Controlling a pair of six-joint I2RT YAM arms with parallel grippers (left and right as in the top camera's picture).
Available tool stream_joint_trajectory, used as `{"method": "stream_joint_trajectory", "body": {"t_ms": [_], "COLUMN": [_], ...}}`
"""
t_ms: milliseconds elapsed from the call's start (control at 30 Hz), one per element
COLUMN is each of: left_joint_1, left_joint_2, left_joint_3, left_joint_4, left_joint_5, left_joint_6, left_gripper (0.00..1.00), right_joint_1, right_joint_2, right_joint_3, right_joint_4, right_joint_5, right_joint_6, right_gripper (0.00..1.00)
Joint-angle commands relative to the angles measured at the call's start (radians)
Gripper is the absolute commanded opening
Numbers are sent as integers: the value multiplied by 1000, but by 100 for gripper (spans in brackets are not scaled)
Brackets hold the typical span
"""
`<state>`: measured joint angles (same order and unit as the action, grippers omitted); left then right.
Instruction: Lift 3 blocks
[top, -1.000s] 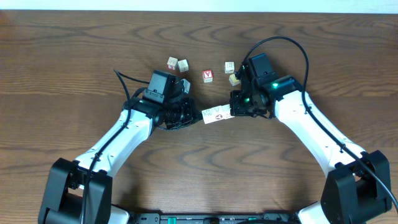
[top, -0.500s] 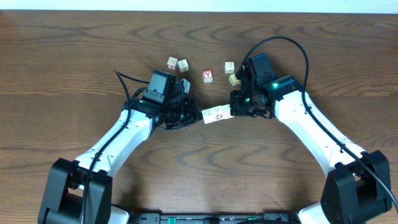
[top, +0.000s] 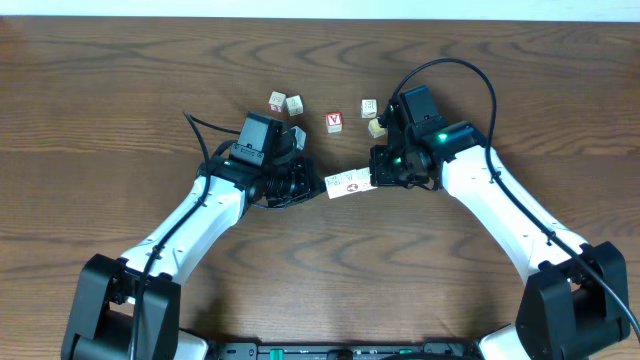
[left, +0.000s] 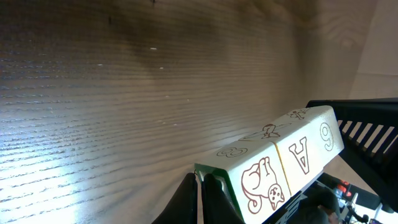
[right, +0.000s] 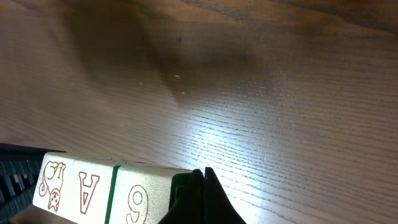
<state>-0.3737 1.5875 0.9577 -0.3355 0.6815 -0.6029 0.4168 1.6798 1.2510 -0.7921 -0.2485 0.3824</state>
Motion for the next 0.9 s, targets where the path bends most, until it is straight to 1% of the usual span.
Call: {"method": "stream_joint_trajectory", "body": {"t_ms": [0,867], "left_joint_1": [-37,-53], "left_joint_2": [-30,-26], "left_joint_3": [60,59], "left_joint_4": [39,39], "left_joint_5": [145,145], "left_joint_6": [-2,-1], "left_gripper": [7,7], "right_joint_1": [83,103], "right_joint_2": [-5,-3], "right_joint_3": [10,9], "right_joint_4": [14,25], "right_joint_5": [-233,-223], "right_joint_6": [13,21], "right_gripper": [1,1]}}
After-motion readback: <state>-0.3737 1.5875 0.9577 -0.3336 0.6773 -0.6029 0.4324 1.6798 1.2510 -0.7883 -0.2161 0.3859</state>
